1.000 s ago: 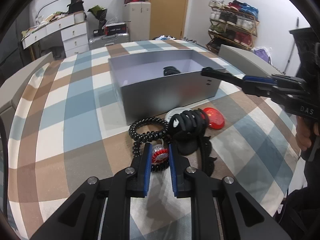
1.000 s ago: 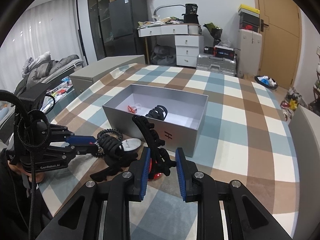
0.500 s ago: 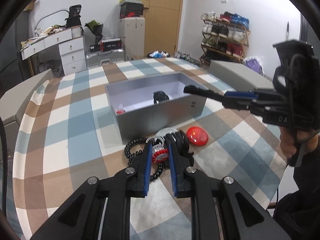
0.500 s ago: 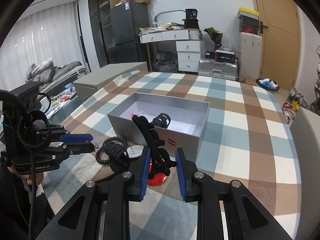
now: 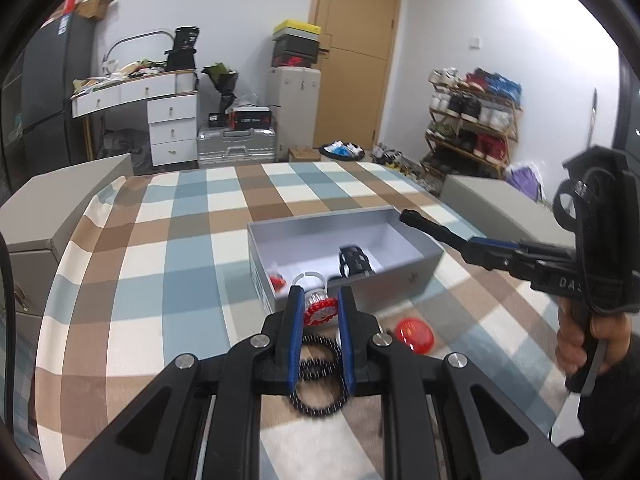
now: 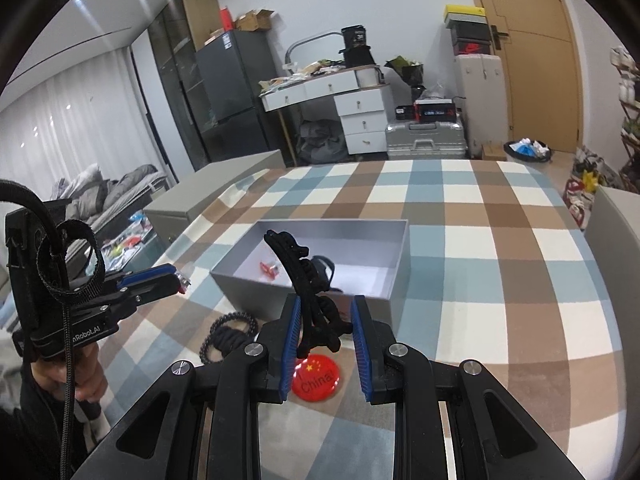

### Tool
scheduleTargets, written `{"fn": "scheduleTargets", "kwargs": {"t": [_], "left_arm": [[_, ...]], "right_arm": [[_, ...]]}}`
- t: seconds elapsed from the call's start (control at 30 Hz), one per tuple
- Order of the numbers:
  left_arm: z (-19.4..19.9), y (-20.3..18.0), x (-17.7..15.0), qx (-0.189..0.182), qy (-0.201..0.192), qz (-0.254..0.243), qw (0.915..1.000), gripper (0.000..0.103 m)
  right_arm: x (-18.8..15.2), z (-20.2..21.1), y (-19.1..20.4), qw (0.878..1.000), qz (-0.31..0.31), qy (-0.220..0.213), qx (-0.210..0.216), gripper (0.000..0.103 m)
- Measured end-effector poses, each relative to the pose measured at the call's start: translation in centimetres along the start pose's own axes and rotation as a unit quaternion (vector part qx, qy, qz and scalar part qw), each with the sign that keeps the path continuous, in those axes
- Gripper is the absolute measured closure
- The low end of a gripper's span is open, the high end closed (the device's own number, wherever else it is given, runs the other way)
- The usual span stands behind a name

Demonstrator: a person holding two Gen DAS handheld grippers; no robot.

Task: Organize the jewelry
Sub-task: 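Lower both held items into the grey box and open both grippers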

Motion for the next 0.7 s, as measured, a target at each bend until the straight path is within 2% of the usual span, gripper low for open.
{"fn": "scheduleTargets", "kwargs": {"t": [0.3, 0.7], "left_arm": [[-2.0, 0.0, 2.0, 0.007, -0.019, 0.015, 0.9997, 0.091], [-4.5, -0.5, 2.2, 0.030, 0.003, 0.014, 0.9994, 0.091]], "right_arm": [[1.7, -2.2, -1.5, 0.999, -0.041, -0.003, 0.000, 0.079], [1.5, -4.6, -2.4, 0.998, -0.053, 0.016, 0.004, 0.079]]}}
Point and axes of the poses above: each gripper's, at about its wrist camera, not at the fingertips, and z roughly against the way its jaws point, y to its left, x to its top, the point moved 4 cm from there along -z, roughly the way its jaws point, and after that the axes turned 8 degrees about z, right-handed, at the moved point
